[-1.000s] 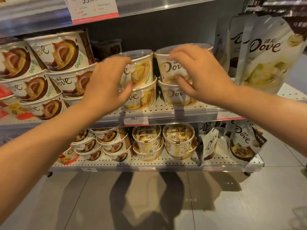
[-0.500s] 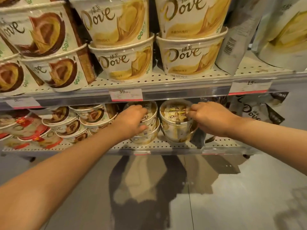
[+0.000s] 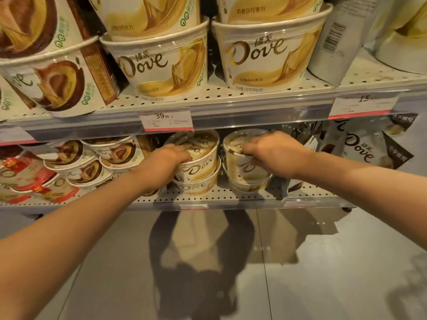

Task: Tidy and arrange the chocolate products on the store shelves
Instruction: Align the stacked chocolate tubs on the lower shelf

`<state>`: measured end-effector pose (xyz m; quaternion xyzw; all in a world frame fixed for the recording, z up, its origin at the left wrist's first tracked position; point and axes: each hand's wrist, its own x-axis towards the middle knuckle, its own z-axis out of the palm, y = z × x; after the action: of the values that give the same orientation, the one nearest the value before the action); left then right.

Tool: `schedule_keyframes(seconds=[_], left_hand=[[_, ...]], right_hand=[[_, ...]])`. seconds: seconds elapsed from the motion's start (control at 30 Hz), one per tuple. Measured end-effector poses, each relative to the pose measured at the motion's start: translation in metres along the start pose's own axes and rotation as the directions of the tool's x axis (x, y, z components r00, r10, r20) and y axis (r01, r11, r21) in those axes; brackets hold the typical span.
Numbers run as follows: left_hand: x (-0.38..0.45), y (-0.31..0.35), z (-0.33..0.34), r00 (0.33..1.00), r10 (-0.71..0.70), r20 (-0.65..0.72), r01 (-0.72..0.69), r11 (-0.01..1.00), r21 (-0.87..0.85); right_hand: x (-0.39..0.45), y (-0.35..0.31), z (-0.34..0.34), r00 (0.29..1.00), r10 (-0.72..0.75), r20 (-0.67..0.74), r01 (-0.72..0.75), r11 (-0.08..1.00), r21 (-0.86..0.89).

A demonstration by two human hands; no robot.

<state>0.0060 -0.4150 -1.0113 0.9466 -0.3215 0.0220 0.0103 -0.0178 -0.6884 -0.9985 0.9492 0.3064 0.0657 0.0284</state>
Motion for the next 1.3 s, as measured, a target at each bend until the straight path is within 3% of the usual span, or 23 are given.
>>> schedule_keyframes(seconds=[0.2,0.27,0.37,0.53,0.8,1.03,1.3], left_hand=[[0.003,0.001,0.0,0.995,-0.081,0.051,0.081,0.997,0.006],[0.008,0.005,-0.001,0.995,-0.091,0.038,0.092,0.995,-0.035],[0.018,0.015,0.003,0.993,-0.118,0.027,0.12,0.98,-0.16],[0.024,0.019,0.0,0.99,-0.122,0.065,0.129,0.985,-0.117],[0.003,-0.01,-0.001,0.991,-0.124,0.053,0.129,0.987,-0.097],[0.02,0.005,0.0,0.982,-0.145,0.123,0.157,0.983,-0.091],[0.016,0.009,0.008,0.986,-0.158,0.057,0.159,0.987,-0.008]], right_hand=[[0.009,-0.01,0.011,0.991,0.098,0.089,-0.104,0.992,0.071],[0.01,-0.007,0.004,0.977,0.11,0.182,-0.133,0.984,0.122],[0.01,0.005,-0.002,0.95,0.151,0.272,-0.165,0.986,0.03],[0.002,0.011,-0.005,0.961,0.174,0.215,-0.172,0.985,-0.027],[0.008,0.001,-0.003,0.984,0.147,0.103,-0.154,0.987,0.055],[0.018,-0.01,0.008,0.981,0.166,0.105,-0.175,0.981,0.084],[0.016,-0.009,0.009,0.984,0.164,0.064,-0.171,0.979,0.114]])
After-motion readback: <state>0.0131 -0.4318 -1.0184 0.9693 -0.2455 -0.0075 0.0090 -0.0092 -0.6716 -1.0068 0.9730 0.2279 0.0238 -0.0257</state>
